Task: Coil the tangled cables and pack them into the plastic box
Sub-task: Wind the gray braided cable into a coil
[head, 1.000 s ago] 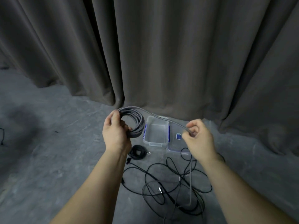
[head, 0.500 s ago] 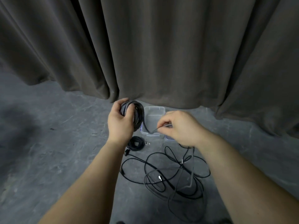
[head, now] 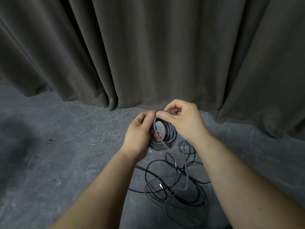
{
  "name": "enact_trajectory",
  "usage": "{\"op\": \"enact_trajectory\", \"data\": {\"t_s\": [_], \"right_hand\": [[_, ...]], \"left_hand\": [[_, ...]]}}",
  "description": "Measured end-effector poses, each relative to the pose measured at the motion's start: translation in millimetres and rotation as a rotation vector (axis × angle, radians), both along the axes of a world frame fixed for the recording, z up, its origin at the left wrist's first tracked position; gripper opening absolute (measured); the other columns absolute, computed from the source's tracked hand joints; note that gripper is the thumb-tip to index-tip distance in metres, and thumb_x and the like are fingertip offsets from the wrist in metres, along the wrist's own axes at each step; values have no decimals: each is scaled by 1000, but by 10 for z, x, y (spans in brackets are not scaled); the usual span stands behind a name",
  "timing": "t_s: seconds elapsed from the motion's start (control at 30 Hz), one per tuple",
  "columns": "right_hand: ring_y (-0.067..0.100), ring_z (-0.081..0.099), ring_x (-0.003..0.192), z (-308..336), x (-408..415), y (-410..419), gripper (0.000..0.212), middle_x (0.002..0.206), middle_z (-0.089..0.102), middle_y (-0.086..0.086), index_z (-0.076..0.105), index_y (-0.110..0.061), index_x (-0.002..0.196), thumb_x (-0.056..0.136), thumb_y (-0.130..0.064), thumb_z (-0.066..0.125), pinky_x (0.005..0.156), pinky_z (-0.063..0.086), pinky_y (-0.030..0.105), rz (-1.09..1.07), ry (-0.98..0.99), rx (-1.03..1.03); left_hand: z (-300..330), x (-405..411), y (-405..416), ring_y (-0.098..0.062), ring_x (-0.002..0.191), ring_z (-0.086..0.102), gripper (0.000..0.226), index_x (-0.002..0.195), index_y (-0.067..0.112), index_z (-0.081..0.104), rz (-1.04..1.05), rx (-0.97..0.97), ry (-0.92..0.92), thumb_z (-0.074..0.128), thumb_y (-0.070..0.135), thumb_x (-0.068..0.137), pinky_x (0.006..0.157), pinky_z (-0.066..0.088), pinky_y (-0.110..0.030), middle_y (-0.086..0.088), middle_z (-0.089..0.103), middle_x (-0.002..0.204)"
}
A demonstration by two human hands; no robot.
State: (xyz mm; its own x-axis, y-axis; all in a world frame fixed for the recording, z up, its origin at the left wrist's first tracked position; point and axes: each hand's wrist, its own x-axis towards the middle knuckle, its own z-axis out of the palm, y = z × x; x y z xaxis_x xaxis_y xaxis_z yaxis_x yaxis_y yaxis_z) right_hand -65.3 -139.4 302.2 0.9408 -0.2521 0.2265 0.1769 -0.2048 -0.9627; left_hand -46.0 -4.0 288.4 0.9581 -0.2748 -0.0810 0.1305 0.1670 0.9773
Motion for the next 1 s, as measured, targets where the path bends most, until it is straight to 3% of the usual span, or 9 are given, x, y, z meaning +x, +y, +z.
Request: {"op": "enact_trajectory", "data": {"t_s": [0.2,0.3,0.4,0.5,0.67,0.8,0.87,0.9,1.0], "right_hand": [[7,52,63,-42,-22,-89,17,69,60,-1,62,-15,74,78,-8,77,60,46,19,111,16,15],[9,52,61,-27,-58,-186,16,71,61,-5,64,-17,79,79,-5,75,55,47,20,207,72,26],[15,53,68,-8,-94,-292,22,74,63,-11,65,-22,83,80,-2,74,68,50,28,266,124,-40],[14,60,73,-34,-103,-301,21,74,68,-6,68,-25,75,77,-7,77,76,53,33,160,92,47],[17,52,63,-110,-47,-227,21,64,59,5,64,-18,63,73,-11,82,65,45,33,-91,59,196],[20,56,65,-76,-36,-207,20,68,63,12,66,-17,62,73,-8,81,67,48,34,-117,62,270],[11,62,71,-49,-60,-209,15,81,70,4,71,-23,75,77,-10,78,72,50,31,-99,-6,141],[5,63,82,-25,-86,-207,21,98,69,-2,71,-30,92,78,-16,78,77,50,27,-48,-11,26],[-7,41,125,-9,-193,-187,94,142,34,-24,30,-51,141,64,-41,84,102,40,19,203,106,-370]], "left_hand": [[-7,29,-99,-9,43,28,25,101,9,60,49,-39,6,45,28,101,44,29,-23,5,33,51],[11,26,-117,-8,44,27,23,99,10,61,72,-46,7,46,28,101,43,25,-22,4,34,52],[39,57,-105,-9,44,27,21,94,12,63,137,-107,11,48,26,100,40,25,-19,3,36,54],[78,61,-105,-8,44,22,20,93,14,63,112,-181,37,48,27,100,39,22,-19,4,30,53],[93,8,-144,-6,40,24,25,94,13,60,-49,-188,40,63,34,80,38,26,-18,7,29,49],[113,6,-139,-6,38,28,10,101,11,58,-40,-182,4,56,6,92,39,30,-18,8,36,47],[115,28,-136,-6,39,28,10,102,11,58,31,-185,13,54,6,95,39,30,-19,6,35,49],[115,51,-124,-7,39,28,9,102,11,59,79,-194,22,54,8,95,39,30,-19,5,35,50],[124,128,-66,-6,41,28,13,108,10,58,172,-260,67,54,14,96,39,29,-19,3,35,56]]}}
